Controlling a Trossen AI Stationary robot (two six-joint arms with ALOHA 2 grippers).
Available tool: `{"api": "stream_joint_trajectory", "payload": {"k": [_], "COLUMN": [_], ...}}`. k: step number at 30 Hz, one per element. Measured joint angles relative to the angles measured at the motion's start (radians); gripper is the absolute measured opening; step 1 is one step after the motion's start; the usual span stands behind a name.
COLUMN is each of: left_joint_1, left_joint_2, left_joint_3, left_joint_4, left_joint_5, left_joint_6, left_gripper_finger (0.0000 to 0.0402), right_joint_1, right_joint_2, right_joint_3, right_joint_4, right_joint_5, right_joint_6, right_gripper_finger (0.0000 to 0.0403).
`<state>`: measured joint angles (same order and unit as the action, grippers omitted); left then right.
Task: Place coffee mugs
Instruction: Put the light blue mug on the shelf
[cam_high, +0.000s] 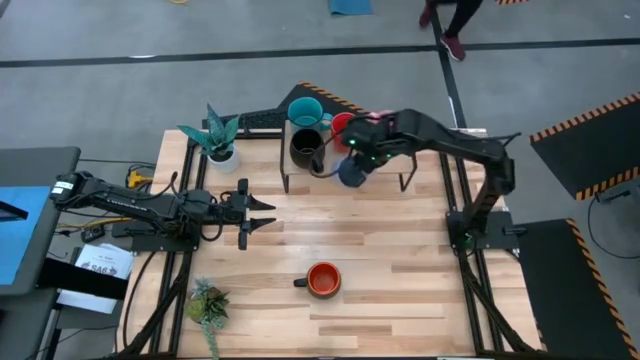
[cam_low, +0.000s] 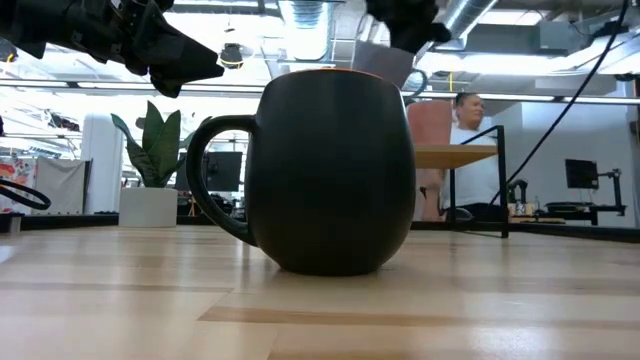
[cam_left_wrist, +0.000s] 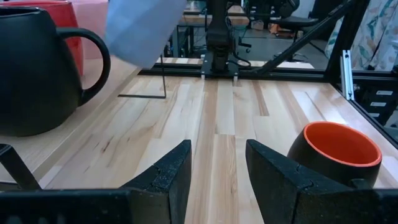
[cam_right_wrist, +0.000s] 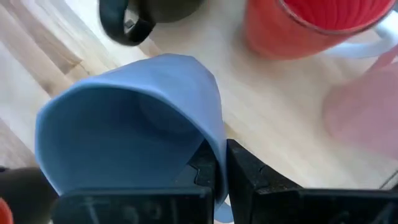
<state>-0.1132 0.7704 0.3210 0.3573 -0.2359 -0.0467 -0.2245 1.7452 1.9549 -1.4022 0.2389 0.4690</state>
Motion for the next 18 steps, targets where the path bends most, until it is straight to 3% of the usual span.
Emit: {"api": "stream_joint_trajectory", "payload": {"k": [18], "left_joint_1": [0.0], "left_joint_2": [0.0], "left_joint_3": [0.0], "left_joint_4": [0.0], "left_joint_5": [0.0], "left_joint_6": [-0.002], "left_gripper_finger": [0.0137], "right_joint_1": [-0.106], "right_joint_2": [0.043], "right_joint_3": [0.001], "right_joint_4": [0.036], "right_joint_5": [0.05], "right_joint_6": [0.009], "right_gripper_finger": [0.0039]}}
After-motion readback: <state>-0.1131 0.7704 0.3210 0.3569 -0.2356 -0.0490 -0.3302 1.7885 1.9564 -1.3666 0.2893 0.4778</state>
